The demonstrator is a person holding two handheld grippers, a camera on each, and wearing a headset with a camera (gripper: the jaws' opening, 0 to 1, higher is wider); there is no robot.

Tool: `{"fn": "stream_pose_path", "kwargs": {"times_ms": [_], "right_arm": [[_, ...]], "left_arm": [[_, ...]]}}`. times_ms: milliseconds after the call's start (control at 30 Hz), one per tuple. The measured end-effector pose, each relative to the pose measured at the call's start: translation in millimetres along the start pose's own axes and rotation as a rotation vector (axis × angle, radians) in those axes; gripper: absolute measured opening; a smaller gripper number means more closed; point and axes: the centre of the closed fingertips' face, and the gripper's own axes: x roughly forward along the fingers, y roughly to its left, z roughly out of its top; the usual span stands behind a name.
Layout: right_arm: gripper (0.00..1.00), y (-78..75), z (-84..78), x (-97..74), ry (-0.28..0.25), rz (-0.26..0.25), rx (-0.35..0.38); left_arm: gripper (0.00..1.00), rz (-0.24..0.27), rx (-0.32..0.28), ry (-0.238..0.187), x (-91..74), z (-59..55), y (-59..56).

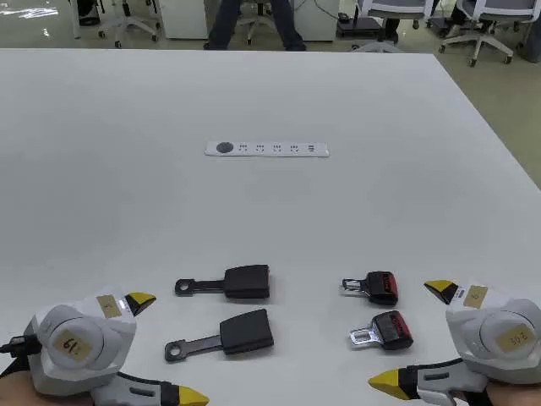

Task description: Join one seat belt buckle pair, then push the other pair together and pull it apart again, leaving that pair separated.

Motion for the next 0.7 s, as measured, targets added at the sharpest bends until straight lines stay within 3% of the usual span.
{"fn": "stream_pose_path", "kwargs": {"times_ms": [700], "right_arm": [[0.94,-1.0,-7.0,2.6,0.000,0.000,0.004]], "left_arm": [[0.99,0.002,-0.001,0.004,-1.1,-0.3,-4.1]]}}
